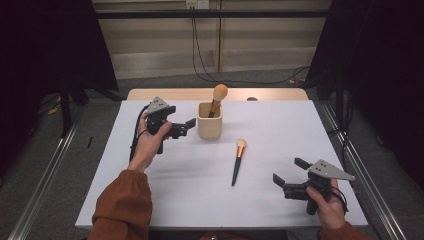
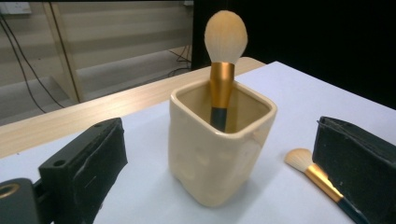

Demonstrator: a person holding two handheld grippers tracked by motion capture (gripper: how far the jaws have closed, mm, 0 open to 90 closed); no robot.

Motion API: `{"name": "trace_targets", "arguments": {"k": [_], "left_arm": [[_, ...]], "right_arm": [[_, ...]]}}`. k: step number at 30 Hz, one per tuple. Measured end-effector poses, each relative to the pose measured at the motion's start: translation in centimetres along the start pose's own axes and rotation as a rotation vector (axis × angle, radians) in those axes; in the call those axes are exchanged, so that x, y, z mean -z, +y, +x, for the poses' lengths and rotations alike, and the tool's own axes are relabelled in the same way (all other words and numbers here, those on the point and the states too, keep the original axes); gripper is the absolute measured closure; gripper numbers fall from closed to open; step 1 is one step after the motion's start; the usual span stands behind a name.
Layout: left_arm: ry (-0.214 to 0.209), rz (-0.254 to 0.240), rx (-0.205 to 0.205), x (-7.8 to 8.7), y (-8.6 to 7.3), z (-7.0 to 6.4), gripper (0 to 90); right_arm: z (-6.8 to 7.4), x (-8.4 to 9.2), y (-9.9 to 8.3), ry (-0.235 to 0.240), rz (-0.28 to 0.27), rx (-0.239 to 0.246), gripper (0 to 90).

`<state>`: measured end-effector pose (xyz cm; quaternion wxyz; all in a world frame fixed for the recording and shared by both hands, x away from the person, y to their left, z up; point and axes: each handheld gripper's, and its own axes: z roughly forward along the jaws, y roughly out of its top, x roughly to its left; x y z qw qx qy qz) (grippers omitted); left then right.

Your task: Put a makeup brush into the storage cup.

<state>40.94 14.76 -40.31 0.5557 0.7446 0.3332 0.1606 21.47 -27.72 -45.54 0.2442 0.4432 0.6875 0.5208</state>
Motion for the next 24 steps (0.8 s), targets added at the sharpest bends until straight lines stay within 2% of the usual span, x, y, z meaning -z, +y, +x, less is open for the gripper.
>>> {"name": "trace_targets", "arguments": {"k": [6, 8, 11, 12, 13, 16, 18, 20, 24], "left_arm": [[0.008, -0.003, -0.005, 0.6, -0.6, 0.0, 3.0], [0.006, -0.005, 0.009, 0.8, -0.8, 0.0, 3.1], [0.014, 0.004, -0.01, 1.3, -1.1, -0.1, 3.9], [0.019, 0.001, -0.012, 1.6, -1.2, -0.2, 3.9], [0.041, -0.01, -0.024, 1.9, -1.3, -0.2, 4.4], [0.032, -0.017, -0.022, 2.8, -1.6, -0.1, 4.2], [0.045, -0.017, -0.033, 3.5, -2.0, 0.0, 3.5], [0.036, -0.024, -0.021, 4.3, -2.3, 0.2, 2.6], [0.071, -0.032, -0.015, 5.6, -2.9, 0.6, 2.5]], "right_arm": [[-0.1, -0.1, 0.0, 0.0, 0.002, 0.004, 0.1], [-0.1, -0.1, 0.0, -0.001, 0.0, 0.003, 0.1], [-0.1, -0.1, 0.0, -0.004, 0.0, 0.001, 0.1], [-0.1, -0.1, 0.0, -0.005, -0.001, -0.001, 0.1], [-0.1, -0.1, 0.0, -0.004, 0.0, 0.001, 0.1], [-0.1, -0.1, 0.0, -0.004, 0.0, 0.002, 0.1], [-0.1, -0.1, 0.0, -0.005, 0.0, 0.003, 0.1], [-0.1, 0.0, 0.0, -0.007, 0.0, 0.002, 0.1], [-0.1, -0.1, 0.0, -0.005, 0.001, 0.003, 0.1]]}}
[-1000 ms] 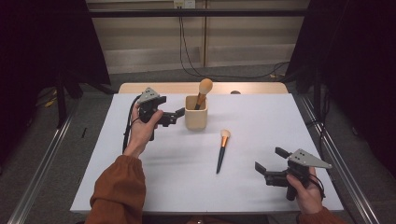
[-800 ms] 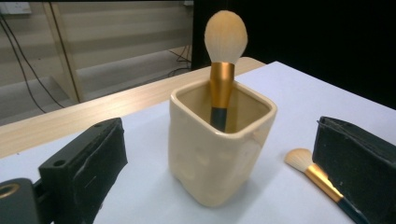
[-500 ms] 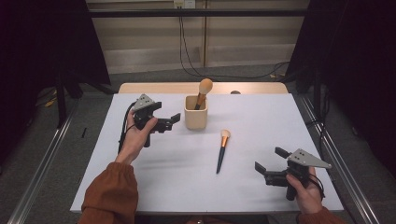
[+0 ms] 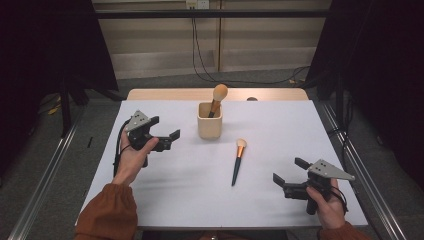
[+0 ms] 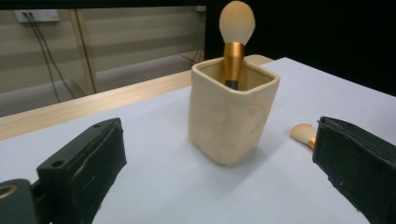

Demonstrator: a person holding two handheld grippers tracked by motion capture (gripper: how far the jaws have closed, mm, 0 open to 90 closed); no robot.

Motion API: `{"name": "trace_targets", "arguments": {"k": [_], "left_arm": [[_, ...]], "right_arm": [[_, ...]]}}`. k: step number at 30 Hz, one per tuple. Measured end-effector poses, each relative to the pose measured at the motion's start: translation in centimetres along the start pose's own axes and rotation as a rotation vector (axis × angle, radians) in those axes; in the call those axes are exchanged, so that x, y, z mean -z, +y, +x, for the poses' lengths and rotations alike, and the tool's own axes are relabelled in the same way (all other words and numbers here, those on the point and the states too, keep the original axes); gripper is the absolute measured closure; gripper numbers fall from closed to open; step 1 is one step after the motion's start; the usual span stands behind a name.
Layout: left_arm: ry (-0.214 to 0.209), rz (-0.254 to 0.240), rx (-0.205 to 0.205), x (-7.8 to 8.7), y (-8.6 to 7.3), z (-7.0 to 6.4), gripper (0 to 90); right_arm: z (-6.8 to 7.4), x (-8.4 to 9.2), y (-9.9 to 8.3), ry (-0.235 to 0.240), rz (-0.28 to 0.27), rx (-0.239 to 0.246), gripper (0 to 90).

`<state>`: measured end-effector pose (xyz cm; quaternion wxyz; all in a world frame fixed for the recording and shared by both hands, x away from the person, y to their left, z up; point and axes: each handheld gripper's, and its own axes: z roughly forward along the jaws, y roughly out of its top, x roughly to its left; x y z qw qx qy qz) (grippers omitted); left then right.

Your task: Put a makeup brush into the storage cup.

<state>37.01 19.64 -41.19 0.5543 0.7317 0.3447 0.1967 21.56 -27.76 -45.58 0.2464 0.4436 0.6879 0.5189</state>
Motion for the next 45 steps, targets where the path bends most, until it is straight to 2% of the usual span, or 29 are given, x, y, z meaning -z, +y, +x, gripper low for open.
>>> {"name": "trace_targets", "arguments": {"k": [2, 4, 6, 8, 9, 20, 27, 34, 45], "left_arm": [[0.028, 0.005, 0.019, 0.7, -0.2, 0.0, 2.1], [0.019, -0.004, 0.027, 1.4, -0.5, 0.1, 2.1], [0.03, 0.003, 0.017, 2.0, -0.8, 0.3, 2.2], [0.047, 0.005, 0.025, 2.3, -1.2, 0.5, 2.2], [0.039, 0.007, 0.029, 2.5, -1.4, 0.5, 2.4], [0.072, 0.025, 0.003, 5.0, -2.3, 0.3, 3.9], [0.088, -0.002, 0.032, 7.2, -2.8, 0.3, 4.2], [0.128, 0.0, 0.021, 8.5, -3.7, -0.6, 4.1], [0.105, -0.01, 0.026, 10.4, -4.8, -2.8, 3.9]], "right_arm": [[0.0, 0.0, 0.0, -0.001, -0.001, 0.0, 0.1], [0.0, 0.0, 0.0, -0.001, 0.0, -0.004, 0.1], [-0.1, -0.1, 0.0, -0.004, 0.002, -0.001, 0.1], [0.0, -0.1, 0.0, -0.001, 0.002, -0.003, 0.1], [0.0, -0.1, 0.0, -0.001, 0.002, -0.002, 0.1], [-0.1, -0.1, 0.0, -0.011, 0.002, -0.004, 0.1], [-0.2, -0.2, 0.0, -0.013, 0.007, -0.007, 0.1], [-0.1, -0.2, 0.0, -0.014, 0.006, -0.006, 0.1], [-0.2, -0.2, 0.1, -0.012, -0.001, -0.009, 0.1]]}}
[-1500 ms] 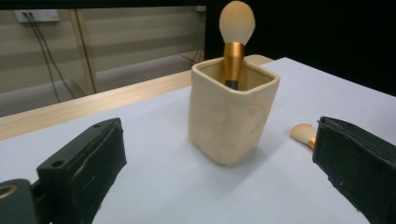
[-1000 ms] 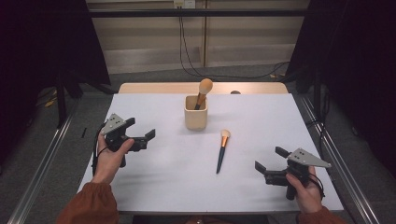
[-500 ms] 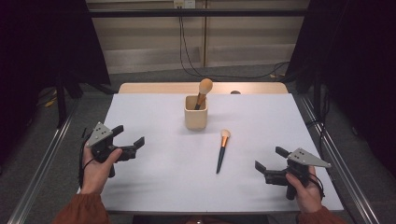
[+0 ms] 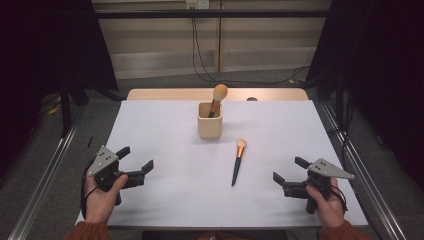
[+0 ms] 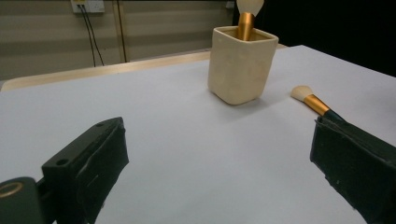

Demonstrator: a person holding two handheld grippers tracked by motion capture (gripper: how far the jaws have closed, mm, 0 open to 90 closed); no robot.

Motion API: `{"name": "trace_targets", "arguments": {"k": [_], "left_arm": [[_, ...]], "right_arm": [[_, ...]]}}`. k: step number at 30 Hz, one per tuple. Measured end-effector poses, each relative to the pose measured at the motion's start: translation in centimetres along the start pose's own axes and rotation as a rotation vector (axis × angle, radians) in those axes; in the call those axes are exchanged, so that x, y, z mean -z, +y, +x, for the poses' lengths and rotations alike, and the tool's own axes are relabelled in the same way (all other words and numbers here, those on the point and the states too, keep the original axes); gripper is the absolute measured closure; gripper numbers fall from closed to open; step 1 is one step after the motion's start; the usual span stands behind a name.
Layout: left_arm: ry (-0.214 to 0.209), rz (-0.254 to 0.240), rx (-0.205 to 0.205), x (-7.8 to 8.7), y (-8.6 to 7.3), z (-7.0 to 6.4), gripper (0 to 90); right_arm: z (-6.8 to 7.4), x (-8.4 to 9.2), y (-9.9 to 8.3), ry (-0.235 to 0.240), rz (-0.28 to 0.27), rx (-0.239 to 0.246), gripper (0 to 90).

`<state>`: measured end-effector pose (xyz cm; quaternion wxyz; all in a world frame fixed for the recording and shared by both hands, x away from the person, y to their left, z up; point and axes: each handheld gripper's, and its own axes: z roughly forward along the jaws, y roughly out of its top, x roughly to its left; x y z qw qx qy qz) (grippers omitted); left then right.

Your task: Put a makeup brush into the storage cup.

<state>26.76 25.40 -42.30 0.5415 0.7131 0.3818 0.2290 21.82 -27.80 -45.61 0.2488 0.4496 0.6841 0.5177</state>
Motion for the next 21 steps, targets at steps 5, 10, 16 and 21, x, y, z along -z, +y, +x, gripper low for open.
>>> {"name": "trace_targets", "arguments": {"k": [5, 10, 16, 21], "left_arm": [[0.013, -0.013, -0.001, 1.2, -0.7, -0.2, 3.5], [0.023, -0.024, 0.027, 1.6, -1.6, 0.4, 2.6], [0.025, -0.027, 0.013, 1.7, -1.7, 0.3, 2.6], [0.034, -0.024, 0.015, 1.7, -1.9, 0.1, 2.6]], "right_arm": [[0.0, 0.0, 0.0, 0.0, 0.002, 0.001, 0.1], [0.0, 0.0, 0.0, 0.004, 0.002, 0.0, 0.1], [0.1, 0.1, 0.0, 0.008, 0.001, 0.006, 0.1], [0.0, 0.1, 0.0, 0.008, -0.004, 0.008, 0.1]]}}
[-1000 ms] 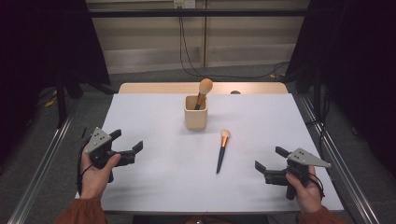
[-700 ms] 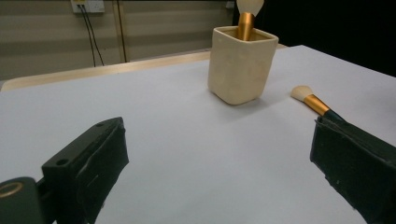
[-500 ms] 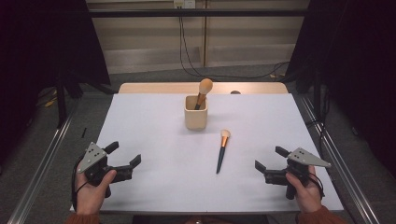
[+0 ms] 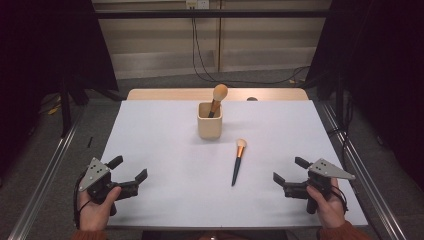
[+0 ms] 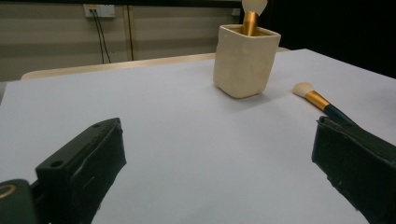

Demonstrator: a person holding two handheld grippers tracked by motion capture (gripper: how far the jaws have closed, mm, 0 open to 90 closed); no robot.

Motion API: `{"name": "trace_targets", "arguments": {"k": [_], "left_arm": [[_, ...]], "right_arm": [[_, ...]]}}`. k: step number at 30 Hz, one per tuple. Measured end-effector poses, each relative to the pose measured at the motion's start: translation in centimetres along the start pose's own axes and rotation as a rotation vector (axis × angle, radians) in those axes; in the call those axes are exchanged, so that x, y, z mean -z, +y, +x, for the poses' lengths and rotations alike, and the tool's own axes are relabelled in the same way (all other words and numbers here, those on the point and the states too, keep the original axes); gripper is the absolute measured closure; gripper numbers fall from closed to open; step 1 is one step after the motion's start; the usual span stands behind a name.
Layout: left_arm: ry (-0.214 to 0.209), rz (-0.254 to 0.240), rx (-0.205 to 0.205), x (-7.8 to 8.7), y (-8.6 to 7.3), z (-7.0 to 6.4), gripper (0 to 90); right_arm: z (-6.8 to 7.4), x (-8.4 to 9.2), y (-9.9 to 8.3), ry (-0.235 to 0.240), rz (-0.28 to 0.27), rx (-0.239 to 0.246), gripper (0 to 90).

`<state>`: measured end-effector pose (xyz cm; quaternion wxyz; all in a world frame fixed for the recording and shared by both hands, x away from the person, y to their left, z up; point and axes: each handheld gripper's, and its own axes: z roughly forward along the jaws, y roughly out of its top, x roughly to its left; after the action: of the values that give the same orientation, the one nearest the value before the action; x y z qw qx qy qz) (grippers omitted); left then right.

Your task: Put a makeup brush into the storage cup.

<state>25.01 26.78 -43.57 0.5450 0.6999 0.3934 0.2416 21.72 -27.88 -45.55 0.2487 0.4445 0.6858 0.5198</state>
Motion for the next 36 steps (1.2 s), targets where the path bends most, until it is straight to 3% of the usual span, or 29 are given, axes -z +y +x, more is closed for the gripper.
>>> {"name": "trace_targets", "arguments": {"k": [6, 19, 24, 36], "left_arm": [[-0.021, 0.006, -0.002, -0.1, -0.1, -0.1, 2.6], [-0.023, -0.009, -0.009, -0.1, 0.1, -0.4, 3.0], [0.001, -0.011, 0.0, 0.0, 0.1, -0.2, 3.0], [-0.006, -0.017, -0.005, 0.1, 0.2, -0.1, 3.0]], "right_arm": [[0.1, -0.2, 0.1, 0.003, 0.002, -0.002, 0.1], [-0.1, -0.7, 0.4, 0.002, -0.003, -0.01, 0.1], [-0.1, -1.7, 1.0, 0.018, 0.007, 0.002, 0.1], [0.5, -4.2, 3.3, 0.036, -0.027, 0.045, 0.2]]}}
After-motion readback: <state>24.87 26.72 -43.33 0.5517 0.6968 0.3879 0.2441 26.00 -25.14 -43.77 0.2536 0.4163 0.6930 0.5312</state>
